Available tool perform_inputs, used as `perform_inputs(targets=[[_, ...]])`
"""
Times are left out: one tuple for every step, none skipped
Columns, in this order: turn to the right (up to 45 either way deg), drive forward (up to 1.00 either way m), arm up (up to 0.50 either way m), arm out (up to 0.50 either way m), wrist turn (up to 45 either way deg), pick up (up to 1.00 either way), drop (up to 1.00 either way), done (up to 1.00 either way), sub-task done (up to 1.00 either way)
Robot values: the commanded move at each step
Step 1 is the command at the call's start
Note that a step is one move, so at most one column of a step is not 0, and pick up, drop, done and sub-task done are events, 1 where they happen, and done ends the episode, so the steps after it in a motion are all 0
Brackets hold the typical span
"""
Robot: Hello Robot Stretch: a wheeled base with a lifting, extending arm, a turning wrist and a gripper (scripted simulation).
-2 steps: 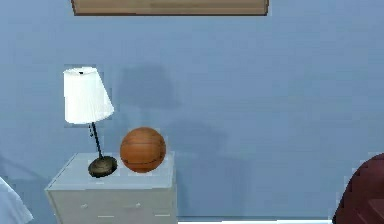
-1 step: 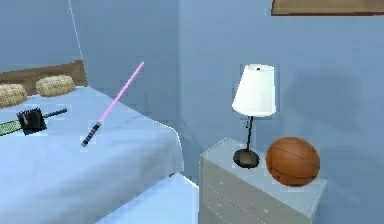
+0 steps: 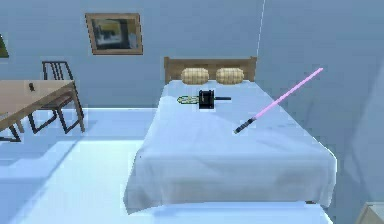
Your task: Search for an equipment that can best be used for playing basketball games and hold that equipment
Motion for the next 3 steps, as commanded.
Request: perform_inputs(targets=[[-12.0, 0.00, 0.00, 0.00, 0.0, 0.00, 0.00, 0.00, 0.00], [45.0, 0.00, 0.00, 0.00, 0.0, 0.00, 0.00, 0.00, 0.00], [18.0, 0.00, 0.00, 0.00, 0.0, 0.00, 0.00, 0.00, 0.00]])
